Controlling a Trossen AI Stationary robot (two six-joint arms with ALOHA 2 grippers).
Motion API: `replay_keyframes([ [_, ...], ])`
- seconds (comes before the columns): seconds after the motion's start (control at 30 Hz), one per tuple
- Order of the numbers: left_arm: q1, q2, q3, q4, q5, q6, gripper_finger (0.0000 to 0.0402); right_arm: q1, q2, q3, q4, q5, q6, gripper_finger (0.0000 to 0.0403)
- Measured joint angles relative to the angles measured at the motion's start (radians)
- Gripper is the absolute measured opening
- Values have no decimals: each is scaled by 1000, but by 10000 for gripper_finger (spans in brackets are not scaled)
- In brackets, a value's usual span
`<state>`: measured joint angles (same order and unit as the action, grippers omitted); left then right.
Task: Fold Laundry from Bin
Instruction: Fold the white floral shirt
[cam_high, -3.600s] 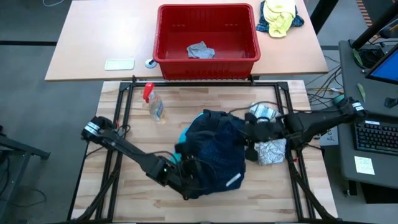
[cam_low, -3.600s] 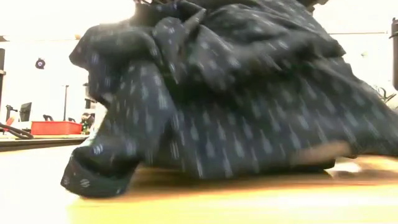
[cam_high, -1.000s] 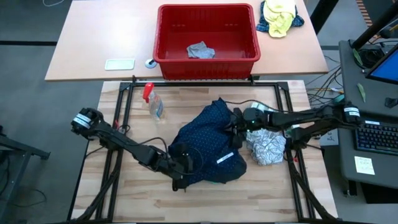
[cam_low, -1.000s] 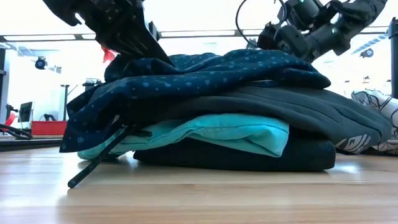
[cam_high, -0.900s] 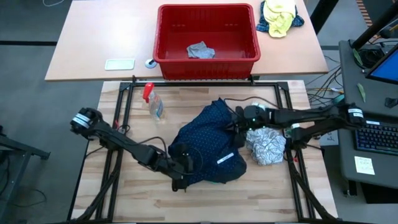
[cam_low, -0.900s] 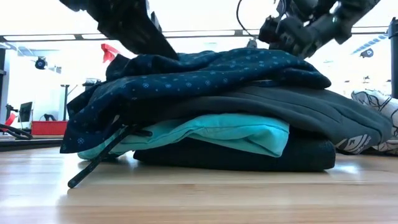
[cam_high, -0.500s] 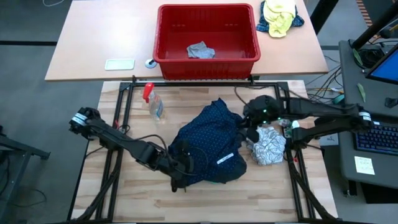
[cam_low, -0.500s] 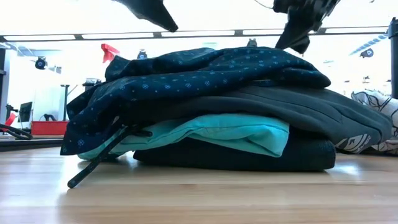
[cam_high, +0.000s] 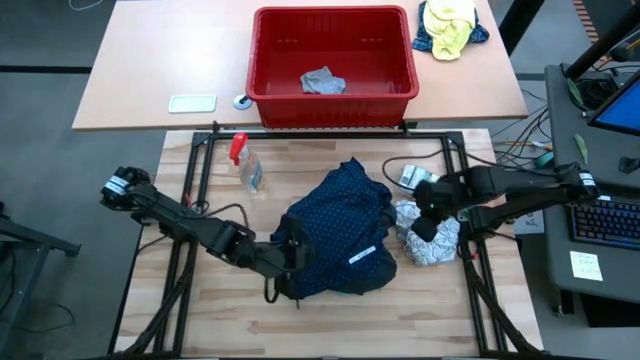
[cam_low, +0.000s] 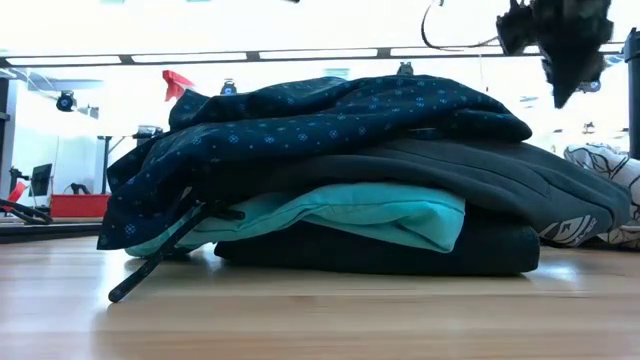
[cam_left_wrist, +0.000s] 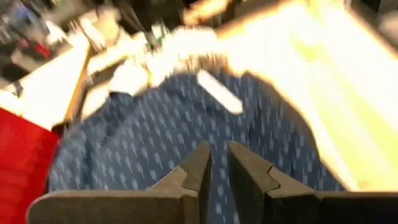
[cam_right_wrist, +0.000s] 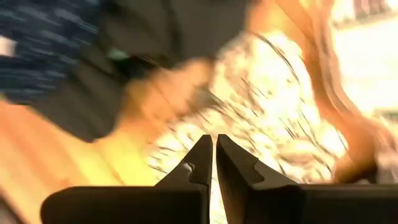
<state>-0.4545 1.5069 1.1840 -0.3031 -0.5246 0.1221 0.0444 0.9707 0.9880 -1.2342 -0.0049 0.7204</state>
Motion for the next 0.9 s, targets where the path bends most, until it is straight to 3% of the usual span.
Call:
replay_keyframes([
  [0.23, 0, -102, -123, 367, 3, 110, 37, 81, 3, -90, -10, -12, 100, 17],
  [0.37, 0, -114, -138, 436, -20, 157, 37, 118, 7, -109, -5, -29, 152, 48],
  [0.57, 6, -114, -132, 444, -198, 195, 37, 208, 13, -145, 26, -59, 274, 134],
  [0.77, 31, -114, -132, 446, -456, 198, 37, 313, 13, -200, 212, -34, 414, 209],
  [0.9, 43, -114, -132, 446, -487, 206, 37, 364, 38, -239, 308, 32, 470, 229],
])
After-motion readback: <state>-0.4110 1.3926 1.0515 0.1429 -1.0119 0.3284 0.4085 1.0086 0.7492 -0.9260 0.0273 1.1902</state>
